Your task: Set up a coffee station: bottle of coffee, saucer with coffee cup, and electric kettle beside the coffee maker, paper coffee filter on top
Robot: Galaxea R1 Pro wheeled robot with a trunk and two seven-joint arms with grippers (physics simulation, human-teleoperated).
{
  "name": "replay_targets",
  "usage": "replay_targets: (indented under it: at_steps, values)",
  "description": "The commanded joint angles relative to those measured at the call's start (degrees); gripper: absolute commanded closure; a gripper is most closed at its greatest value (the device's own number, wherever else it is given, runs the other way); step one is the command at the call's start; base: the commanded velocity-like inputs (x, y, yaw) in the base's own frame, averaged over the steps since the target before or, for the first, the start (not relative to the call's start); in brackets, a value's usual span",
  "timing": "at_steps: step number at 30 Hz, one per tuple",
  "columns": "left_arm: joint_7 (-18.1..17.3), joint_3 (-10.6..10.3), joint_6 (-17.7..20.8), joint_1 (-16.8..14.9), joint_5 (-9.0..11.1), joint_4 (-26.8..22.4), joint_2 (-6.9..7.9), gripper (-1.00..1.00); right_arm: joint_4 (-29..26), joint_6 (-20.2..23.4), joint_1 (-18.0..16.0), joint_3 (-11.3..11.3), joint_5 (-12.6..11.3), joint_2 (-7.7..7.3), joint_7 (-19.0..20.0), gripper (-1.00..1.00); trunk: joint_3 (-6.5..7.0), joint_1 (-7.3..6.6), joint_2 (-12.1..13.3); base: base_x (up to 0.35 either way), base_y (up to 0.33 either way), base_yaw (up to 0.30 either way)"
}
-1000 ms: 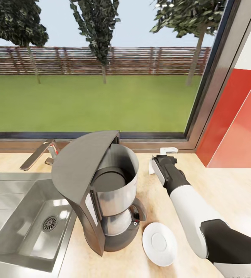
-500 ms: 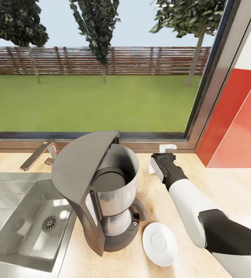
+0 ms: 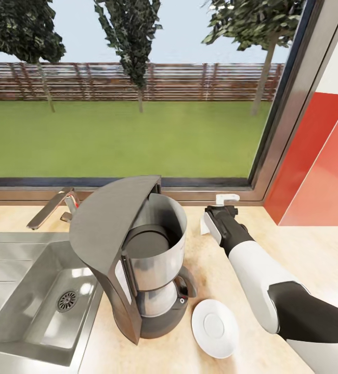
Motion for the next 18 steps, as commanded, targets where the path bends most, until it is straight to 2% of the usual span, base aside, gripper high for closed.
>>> replay_targets:
  at_steps: [1,18]
  values:
    - [0.0,0.4,-0.3,0.0,0.1,0.1,0.00,-1.00,0.0,0.4,0.0,0.3,-0.3,-0.05,-0.4,-1.00,-0.12,0.03,-0.1,0.000,0.000,0.034]
    - [0.1,0.3,-0.3,0.0,0.1,0.1,-0.04,-1.00,0.0,0.4,0.0,0.3,-0.3,-0.05,-0.4,-1.00,-1.50,0.03,-0.1,0.000,0.000,0.076]
